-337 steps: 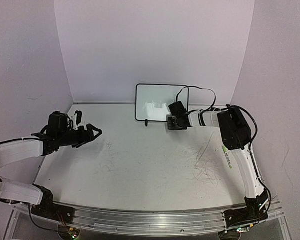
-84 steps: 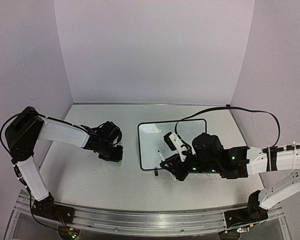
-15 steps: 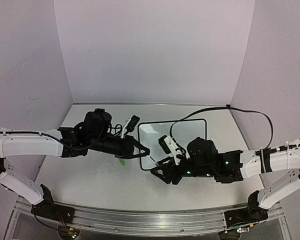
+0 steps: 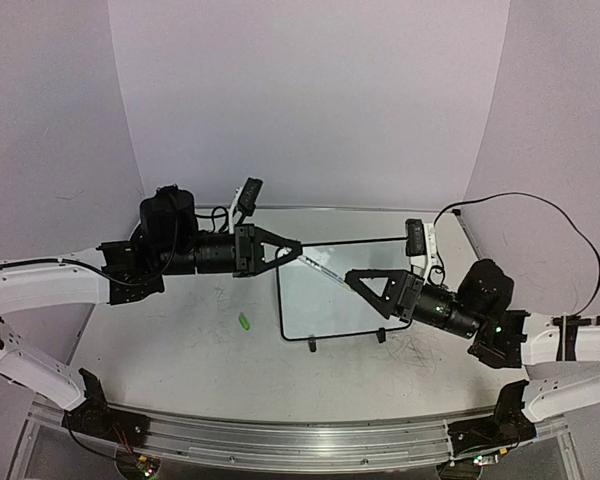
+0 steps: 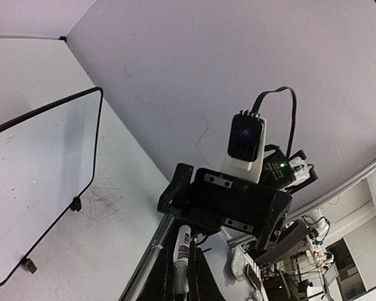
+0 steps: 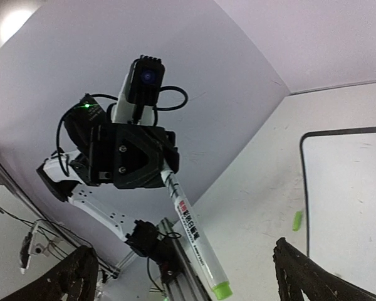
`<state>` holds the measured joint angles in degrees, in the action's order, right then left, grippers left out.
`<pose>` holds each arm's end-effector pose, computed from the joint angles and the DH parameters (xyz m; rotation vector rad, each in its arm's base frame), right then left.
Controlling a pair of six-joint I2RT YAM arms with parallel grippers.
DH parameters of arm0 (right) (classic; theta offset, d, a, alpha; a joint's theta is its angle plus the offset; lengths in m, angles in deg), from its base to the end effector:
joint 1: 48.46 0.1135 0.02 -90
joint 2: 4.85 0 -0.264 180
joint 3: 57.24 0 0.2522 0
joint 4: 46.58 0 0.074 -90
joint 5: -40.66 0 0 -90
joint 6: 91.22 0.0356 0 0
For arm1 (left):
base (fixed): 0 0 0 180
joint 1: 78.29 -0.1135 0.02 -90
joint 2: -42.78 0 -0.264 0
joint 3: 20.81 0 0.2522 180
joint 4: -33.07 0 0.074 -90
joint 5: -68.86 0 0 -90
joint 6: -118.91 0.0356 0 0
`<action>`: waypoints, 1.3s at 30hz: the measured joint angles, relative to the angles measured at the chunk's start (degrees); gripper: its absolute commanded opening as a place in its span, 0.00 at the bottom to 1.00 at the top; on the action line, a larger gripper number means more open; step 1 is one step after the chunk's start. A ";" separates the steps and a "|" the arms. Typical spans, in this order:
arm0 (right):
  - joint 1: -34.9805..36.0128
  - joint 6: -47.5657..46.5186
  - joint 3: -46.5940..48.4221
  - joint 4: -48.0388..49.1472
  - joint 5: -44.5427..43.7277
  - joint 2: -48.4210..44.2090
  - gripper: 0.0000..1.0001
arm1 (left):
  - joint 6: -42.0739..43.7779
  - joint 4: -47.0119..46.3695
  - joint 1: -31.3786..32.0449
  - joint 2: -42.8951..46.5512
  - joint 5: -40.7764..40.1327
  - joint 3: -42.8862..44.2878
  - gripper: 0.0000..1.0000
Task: Write a sentence on the whiteboard
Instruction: Pass from the left arm to the right
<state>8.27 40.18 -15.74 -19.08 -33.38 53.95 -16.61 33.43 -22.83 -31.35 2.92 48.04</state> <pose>0.1183 0.1981 0.2835 -0.4747 1.5350 1.5772 0.1609 -0.2594 0.3338 0.5371 1.8857 -1.6068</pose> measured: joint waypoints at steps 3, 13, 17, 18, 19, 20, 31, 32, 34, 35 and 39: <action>-0.09 2.87 2.71 3.51 2.65 2.95 0.97 | -2.42 -4.11 0.00 0.00 0.33 0.00 0.00; -0.60 8.59 7.18 15.24 6.29 10.90 0.70 | -8.21 -13.91 0.11 -0.03 0.99 -0.82 0.00; -0.79 10.15 8.61 18.50 7.04 14.49 0.57 | -9.02 -15.16 0.22 -0.50 0.99 -1.20 0.00; -0.79 10.60 8.79 19.33 7.16 15.21 0.55 | -9.31 -15.49 0.26 -0.72 1.01 -1.20 0.00; -0.81 11.10 8.83 20.25 7.23 15.73 0.55 | -9.70 -15.88 0.26 -0.99 1.08 -1.22 0.00; -0.83 11.51 8.92 21.22 7.28 16.34 0.53 | -9.97 -16.25 0.30 -1.25 1.18 -1.28 0.00; -1.22 13.67 10.29 26.28 7.65 21.03 0.30 | -10.53 -19.06 0.10 -1.69 0.44 -2.75 0.00; -1.21 13.76 10.31 26.49 7.69 21.27 0.29 | -10.53 -19.39 0.07 -1.68 0.26 -3.02 0.00; -1.24 14.05 10.40 26.81 7.74 21.77 0.28 | -10.53 -19.90 -0.05 -1.68 0.02 -3.50 0.00; -1.30 14.14 10.49 26.86 7.77 22.06 0.28 | -10.52 -20.09 -0.11 -1.68 -0.13 -3.66 0.00; -1.58 14.46 10.94 27.27 7.89 23.25 0.23 | -10.55 -20.69 -0.46 -1.66 -0.67 -4.29 0.00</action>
<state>6.69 54.64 -4.80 8.19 -25.48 77.20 -27.16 12.73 -23.29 -33.01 2.26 43.75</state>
